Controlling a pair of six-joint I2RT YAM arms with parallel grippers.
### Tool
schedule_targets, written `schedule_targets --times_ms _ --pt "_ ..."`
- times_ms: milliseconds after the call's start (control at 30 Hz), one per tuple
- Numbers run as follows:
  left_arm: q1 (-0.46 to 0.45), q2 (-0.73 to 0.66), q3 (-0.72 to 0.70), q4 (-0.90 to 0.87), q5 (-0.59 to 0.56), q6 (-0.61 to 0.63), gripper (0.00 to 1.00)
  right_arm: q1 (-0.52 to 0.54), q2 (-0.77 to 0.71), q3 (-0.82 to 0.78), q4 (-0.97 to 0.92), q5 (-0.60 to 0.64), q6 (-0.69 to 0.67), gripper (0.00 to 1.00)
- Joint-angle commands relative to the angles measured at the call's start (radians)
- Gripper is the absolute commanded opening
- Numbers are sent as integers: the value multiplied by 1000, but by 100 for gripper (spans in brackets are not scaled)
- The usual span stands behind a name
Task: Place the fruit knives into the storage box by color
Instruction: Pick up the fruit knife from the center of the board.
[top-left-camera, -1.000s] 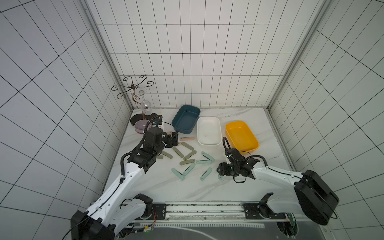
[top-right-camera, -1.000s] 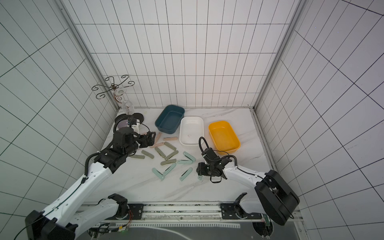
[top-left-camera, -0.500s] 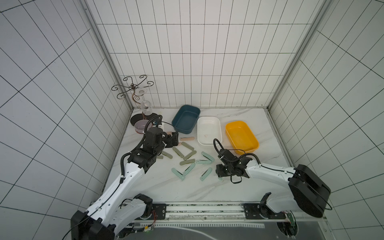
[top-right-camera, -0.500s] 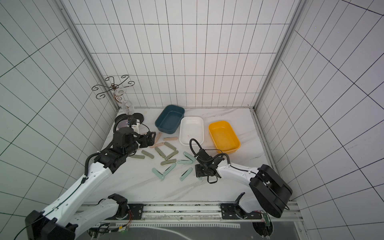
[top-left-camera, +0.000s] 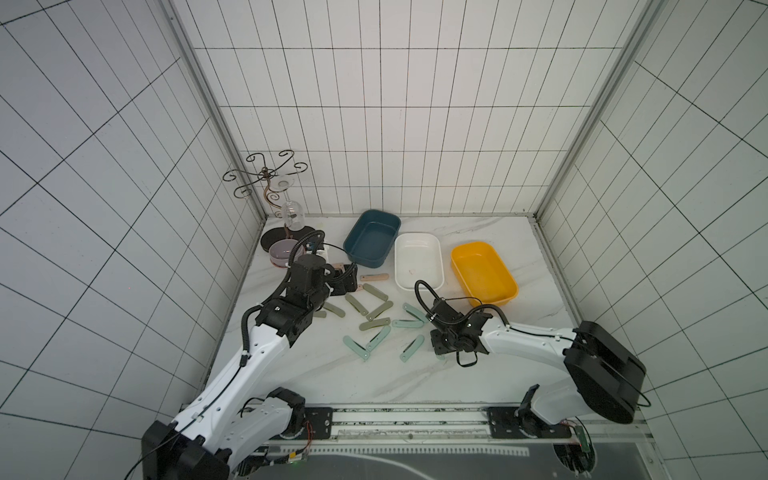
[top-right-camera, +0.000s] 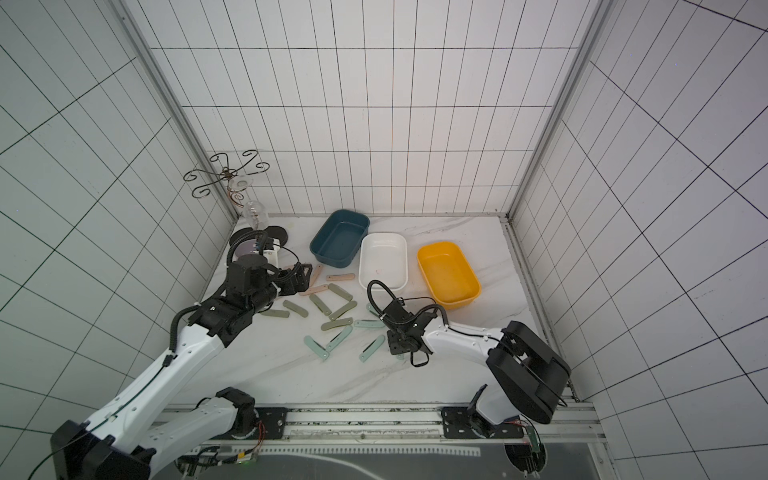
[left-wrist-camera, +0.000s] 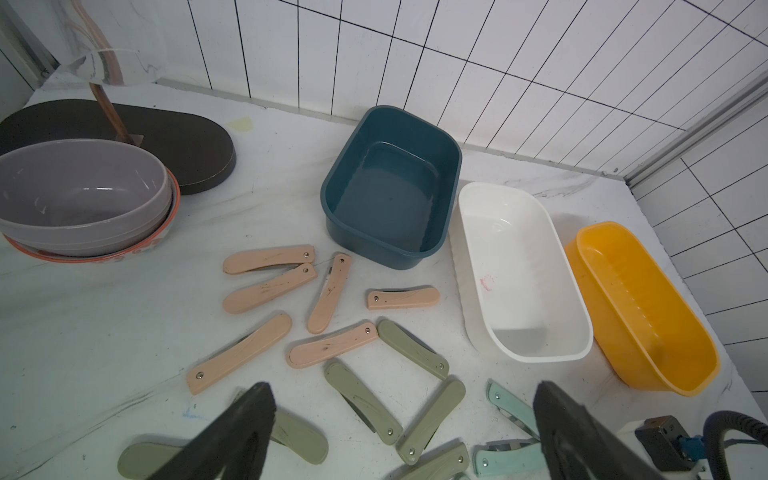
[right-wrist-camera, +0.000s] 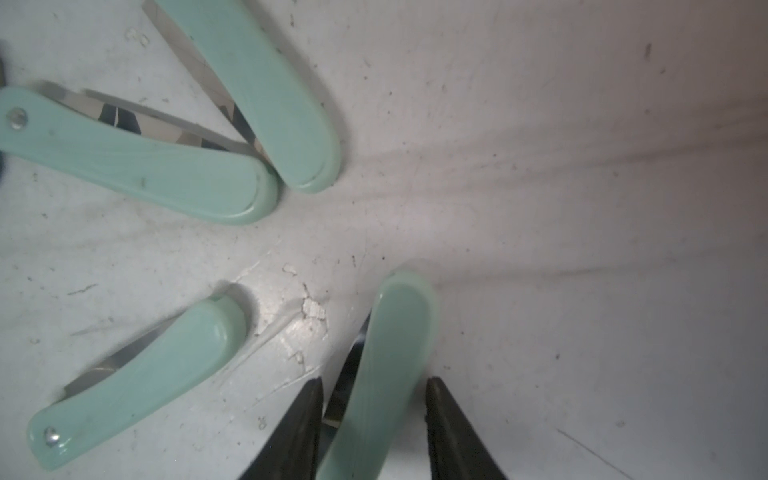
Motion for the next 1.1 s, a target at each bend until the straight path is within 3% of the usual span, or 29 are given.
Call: schedule_targets --times_ms 0,133,233,300,767,1067 --pt "-6 -11 -9 21 3 -13 97 11 35 34 -49 -6 4 37" --pt "-6 -11 -8 23 3 -14 97 11 40 36 -41 3 5 36" --pt "-6 -10 -8 24 5 -14 97 11 52 47 -36 8 7 48" --pt "-6 -9 -8 25 7 -15 97 11 64 56 -30 6 10 48" --pt "-6 -7 -9 30 9 -17 97 12 89 59 -6 45 5 30" --pt "-8 -8 -7 30 9 -20 97 11 57 57 -3 65 6 26"
